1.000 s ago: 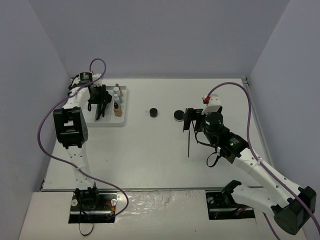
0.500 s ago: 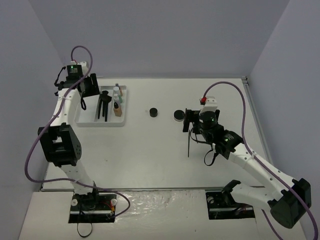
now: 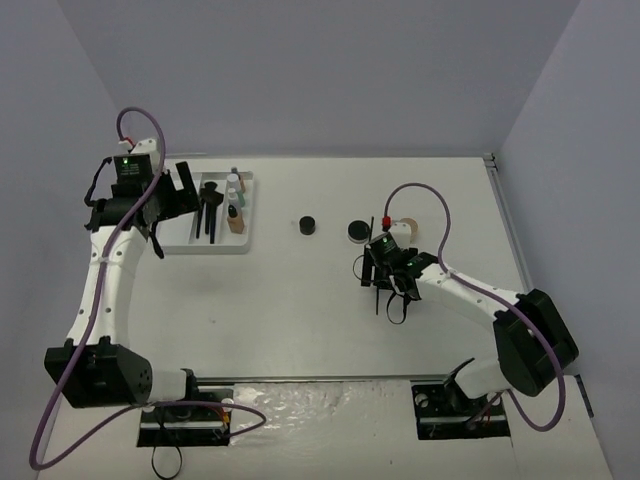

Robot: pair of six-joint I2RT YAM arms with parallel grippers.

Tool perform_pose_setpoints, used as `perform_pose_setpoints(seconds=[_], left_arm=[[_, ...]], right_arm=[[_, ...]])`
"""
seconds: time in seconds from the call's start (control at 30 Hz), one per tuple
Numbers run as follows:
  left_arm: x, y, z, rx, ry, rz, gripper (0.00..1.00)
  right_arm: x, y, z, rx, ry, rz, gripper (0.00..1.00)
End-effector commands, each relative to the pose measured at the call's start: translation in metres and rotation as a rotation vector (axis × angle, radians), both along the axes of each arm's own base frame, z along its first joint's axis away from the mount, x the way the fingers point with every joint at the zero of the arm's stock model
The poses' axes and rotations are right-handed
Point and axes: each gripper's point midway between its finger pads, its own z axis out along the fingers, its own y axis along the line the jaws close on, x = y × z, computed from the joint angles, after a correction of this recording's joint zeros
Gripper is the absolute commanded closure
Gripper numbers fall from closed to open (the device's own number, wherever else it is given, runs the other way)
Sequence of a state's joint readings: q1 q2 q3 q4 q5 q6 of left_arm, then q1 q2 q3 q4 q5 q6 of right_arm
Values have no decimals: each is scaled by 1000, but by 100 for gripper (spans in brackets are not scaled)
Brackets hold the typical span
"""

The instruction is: Organize the makeup

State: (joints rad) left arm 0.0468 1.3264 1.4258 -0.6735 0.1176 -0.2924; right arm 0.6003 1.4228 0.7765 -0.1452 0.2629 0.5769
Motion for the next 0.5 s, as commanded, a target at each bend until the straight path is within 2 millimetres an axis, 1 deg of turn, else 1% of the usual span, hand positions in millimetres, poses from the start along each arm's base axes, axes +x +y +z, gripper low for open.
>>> perform_pose_setpoints(seconds=[0.0,0.07,0.13,0.3,0.47], left_arm=[[-23,-9,29,-1,-59,-10,12],[-28,-9,32,13,-61,-9,12],[-31,-20,34,22,-62,-44,12],[-31,-30,35,19,-57,-75,11],[-30,-47,37,22,-60,-119,11]], right_arm=[[2,2,-21,25,30,-52,34],[0,2,-30,26,44,-56,39],[-1,0,-38,13,54,-62,43],[1,-1,-50,-22,73,-59,56],[-6,-4,-66,-37,119,-74,75]])
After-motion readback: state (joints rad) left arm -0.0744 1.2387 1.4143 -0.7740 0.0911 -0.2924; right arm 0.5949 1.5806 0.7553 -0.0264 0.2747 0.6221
